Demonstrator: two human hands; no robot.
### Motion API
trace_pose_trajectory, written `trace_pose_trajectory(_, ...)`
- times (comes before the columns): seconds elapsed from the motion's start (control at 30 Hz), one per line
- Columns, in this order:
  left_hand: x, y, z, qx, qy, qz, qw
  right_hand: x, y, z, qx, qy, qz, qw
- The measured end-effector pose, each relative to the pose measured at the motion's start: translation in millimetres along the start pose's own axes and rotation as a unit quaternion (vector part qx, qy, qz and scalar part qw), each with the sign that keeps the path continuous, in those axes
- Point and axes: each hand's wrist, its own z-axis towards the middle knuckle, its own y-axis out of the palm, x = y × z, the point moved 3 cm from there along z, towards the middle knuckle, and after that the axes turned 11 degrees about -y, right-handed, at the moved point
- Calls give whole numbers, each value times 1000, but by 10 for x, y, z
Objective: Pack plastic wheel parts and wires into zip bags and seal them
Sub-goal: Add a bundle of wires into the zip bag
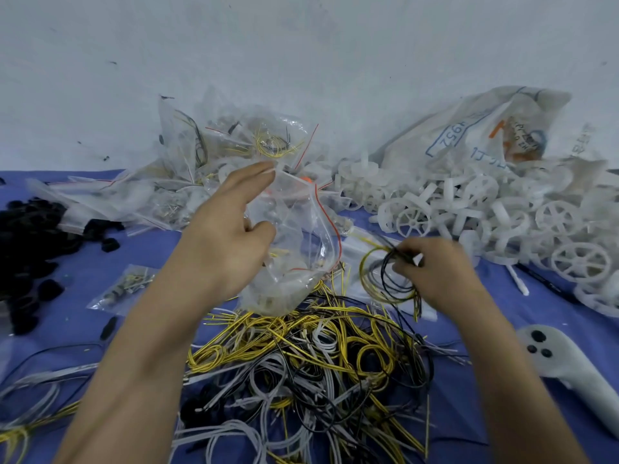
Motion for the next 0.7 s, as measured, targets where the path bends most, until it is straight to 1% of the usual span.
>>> trace_pose_trajectory(0.07,-7,-8,-7,-1,-1,8,1000,-118,-217,92,8,-8,2,1000)
trace_pose_trajectory(0.13,-18,-27,-8,-1,-2,6,1000,-199,-409,155,49,-14,37,998)
trace_pose_trajectory(0.17,-22,-30,-17,-3,-3,7,1000,-211,-485,159,76,-4,82,994)
trace_pose_trajectory(0.2,-20,-34,-20,-3,-2,9,1000,-210,-537,169,108,9,152,982)
trace_pose_trajectory(0.23,-17,-36,-28,-4,-1,11,1000,-209,-567,162,141,26,226,963)
trace_pose_trajectory(0.3,-7,-25,-41,-8,0,16,1000,-229,-556,158,184,51,351,917)
trace_pose_trajectory(0.37,1,-9,-47,-12,-3,15,1000,-308,-474,191,186,56,474,859)
trace_pose_trajectory(0.4,4,2,-46,-14,-5,13,1000,-349,-430,206,179,58,545,817)
trace_pose_trajectory(0.47,13,28,-55,-19,-11,17,1000,-445,-377,218,160,65,676,717)
trace_pose_trajectory(0.5,22,43,-63,-23,-11,19,999,-493,-382,205,151,61,713,682)
trace_pose_trajectory(0.53,35,60,-71,-30,-9,19,999,-541,-389,198,137,48,735,663)
trace_pose_trajectory(0.57,54,79,-80,-38,-4,18,999,-613,-392,190,110,24,747,655)
trace_pose_trajectory(0.63,103,108,-101,-56,6,3,998,-819,-323,179,24,-41,749,661)
trace_pose_trajectory(0.67,128,120,-112,-65,16,-9,998,-930,-255,178,-18,-69,736,673)
trace_pose_trajectory(0.7,151,127,-124,-73,29,-17,997,-1023,-178,182,-47,-90,714,693)
